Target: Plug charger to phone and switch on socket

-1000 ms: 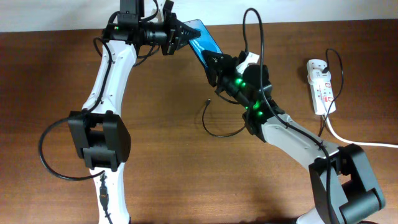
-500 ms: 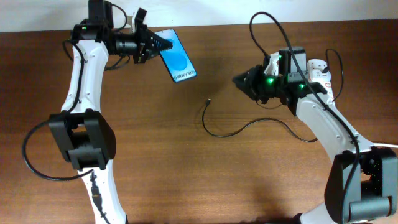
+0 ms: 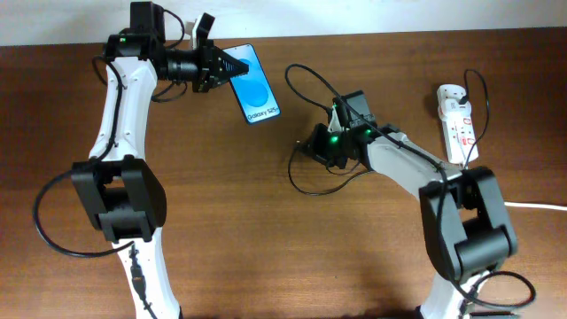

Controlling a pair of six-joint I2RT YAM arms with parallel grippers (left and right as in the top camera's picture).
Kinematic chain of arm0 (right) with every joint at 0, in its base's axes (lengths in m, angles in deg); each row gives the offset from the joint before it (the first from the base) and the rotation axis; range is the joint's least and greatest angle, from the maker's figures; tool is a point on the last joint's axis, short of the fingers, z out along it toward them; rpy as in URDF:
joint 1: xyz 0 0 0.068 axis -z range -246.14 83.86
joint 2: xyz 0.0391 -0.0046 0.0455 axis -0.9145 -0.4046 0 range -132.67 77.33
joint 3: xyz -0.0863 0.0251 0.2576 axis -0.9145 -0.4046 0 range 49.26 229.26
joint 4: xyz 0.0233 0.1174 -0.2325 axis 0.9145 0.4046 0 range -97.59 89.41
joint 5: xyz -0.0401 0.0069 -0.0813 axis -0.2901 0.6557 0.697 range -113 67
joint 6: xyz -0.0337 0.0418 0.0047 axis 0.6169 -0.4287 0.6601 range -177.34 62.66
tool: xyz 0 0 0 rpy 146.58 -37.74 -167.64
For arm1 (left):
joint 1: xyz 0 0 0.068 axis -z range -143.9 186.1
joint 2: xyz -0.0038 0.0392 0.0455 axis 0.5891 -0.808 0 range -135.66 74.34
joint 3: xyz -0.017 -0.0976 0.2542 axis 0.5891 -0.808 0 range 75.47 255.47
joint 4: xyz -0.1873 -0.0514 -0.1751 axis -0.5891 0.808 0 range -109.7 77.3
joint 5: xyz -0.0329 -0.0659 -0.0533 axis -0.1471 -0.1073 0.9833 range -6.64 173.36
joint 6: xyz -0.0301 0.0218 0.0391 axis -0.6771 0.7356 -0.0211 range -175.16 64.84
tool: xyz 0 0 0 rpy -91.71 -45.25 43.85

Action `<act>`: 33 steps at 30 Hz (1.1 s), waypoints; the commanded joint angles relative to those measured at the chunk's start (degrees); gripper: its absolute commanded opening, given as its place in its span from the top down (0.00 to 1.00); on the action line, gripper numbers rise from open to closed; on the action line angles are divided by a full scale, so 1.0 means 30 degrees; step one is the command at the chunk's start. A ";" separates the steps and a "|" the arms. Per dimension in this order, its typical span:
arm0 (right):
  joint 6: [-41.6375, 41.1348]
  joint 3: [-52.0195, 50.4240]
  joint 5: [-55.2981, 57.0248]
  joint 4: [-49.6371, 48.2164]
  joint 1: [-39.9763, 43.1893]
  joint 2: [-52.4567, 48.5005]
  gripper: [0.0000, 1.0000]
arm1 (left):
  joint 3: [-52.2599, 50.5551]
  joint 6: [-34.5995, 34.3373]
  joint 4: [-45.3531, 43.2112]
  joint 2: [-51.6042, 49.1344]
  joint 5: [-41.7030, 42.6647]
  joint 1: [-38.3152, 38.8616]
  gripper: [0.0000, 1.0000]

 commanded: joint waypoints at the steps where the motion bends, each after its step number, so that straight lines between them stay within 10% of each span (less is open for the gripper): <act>1: -0.0597 -0.0051 -0.0634 -0.0597 -0.0102 -0.0954 0.76 | 0.0262 0.0291 0.0022 0.0109 0.0962 -0.0015 1.00; 27: -0.1370 -0.0051 0.0466 -0.3628 -0.0969 -0.3490 0.75 | 0.0262 0.0168 0.0299 0.0109 0.0954 -0.0015 1.00; 33: -0.1144 -0.0036 0.0138 -0.3548 -0.0860 -0.3475 0.96 | 0.0262 0.0160 0.0299 0.0109 0.1020 -0.0015 1.00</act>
